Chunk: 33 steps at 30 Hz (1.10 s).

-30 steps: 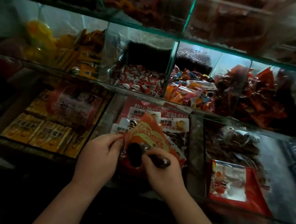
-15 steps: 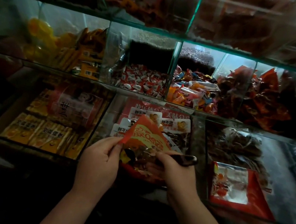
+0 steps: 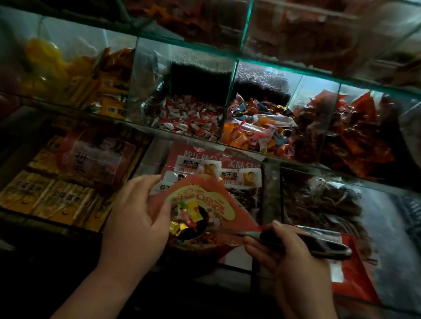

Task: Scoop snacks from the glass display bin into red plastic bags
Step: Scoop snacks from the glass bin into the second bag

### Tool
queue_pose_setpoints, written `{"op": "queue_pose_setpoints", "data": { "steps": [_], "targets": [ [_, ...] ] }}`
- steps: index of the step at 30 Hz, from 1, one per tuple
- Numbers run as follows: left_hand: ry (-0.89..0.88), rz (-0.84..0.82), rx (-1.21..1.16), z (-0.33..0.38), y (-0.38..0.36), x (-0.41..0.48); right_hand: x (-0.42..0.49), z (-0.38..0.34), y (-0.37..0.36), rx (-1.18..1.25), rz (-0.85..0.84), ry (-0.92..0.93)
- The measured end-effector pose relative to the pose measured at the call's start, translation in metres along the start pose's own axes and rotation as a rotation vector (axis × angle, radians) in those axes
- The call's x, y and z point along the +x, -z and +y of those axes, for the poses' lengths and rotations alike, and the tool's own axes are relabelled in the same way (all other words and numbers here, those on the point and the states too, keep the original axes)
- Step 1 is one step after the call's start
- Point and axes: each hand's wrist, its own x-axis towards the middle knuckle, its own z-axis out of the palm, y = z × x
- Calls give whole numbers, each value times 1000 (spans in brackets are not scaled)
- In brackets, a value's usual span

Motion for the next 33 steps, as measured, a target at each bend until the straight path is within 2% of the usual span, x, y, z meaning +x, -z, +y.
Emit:
{"op": "queue_pose_setpoints", "data": {
  "steps": [2,4,6,8,10,12,14,25,29,33],
  "targets": [
    [-96,59,-36,10,2,-3,-6,-7,3,-19,9,59],
    [-275,100,-100,19,0,-8,-12,-15,4,-40,17,95],
    [-392,41,-155,29,-8,-11,-17,-23,7,-30,25,111],
    [-314,-125,-105,36,-20,-8,-21,-31,11,-21,22,118],
    [-140,-278,44,36,-35,-3,-26,-37,14,-45,14,115],
    [-24,-373,133,30,-47,4,-32,-41,16,-66,3,118],
    [2,-415,133,26,-56,8,-37,-46,16,-48,-9,131],
    [-203,-197,106,29,-65,4,-46,-63,20,36,-134,130],
    [-252,-180,147,45,-67,23,-49,-75,16,67,-125,181],
    [-366,-147,78,77,-75,57,-52,-94,13,200,-90,213]
  ]
}}
